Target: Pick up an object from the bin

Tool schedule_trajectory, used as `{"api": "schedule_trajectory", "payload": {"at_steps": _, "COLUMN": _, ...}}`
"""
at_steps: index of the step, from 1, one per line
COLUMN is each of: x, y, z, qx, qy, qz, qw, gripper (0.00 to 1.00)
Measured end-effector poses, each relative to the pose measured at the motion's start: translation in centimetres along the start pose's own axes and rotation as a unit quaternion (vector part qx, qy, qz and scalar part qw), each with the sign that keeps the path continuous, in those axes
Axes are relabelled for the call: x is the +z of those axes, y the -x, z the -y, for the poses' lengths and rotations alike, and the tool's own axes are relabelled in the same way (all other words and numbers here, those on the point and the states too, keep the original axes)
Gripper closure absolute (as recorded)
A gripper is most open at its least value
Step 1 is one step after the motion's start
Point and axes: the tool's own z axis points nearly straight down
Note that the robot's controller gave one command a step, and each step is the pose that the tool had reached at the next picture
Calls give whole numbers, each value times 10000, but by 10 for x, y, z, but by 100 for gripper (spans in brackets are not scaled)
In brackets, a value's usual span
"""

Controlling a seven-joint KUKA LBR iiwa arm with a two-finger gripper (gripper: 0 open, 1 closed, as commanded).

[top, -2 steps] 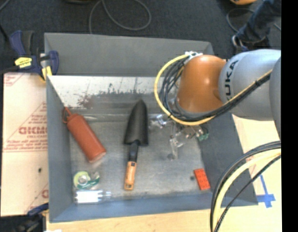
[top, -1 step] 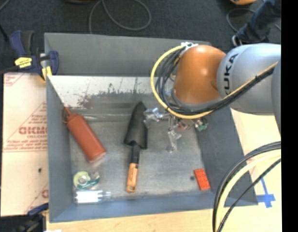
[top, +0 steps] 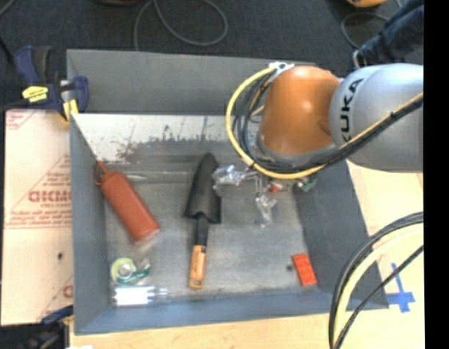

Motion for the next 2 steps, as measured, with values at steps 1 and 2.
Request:
{"api": "schedule_trajectory", "payload": {"at_steps": 1, "x": -10, "y": 15, "z": -13, "qx": 102, "qy": 3, "qz": 18, "qw": 9999, "gripper": 0}}
{"api": "schedule_trajectory", "payload": {"at_steps": 2, "x": -11, "y": 27, "z": -27, "qx": -726, "qy": -13, "qz": 18, "qw": 9974, "gripper": 0}}
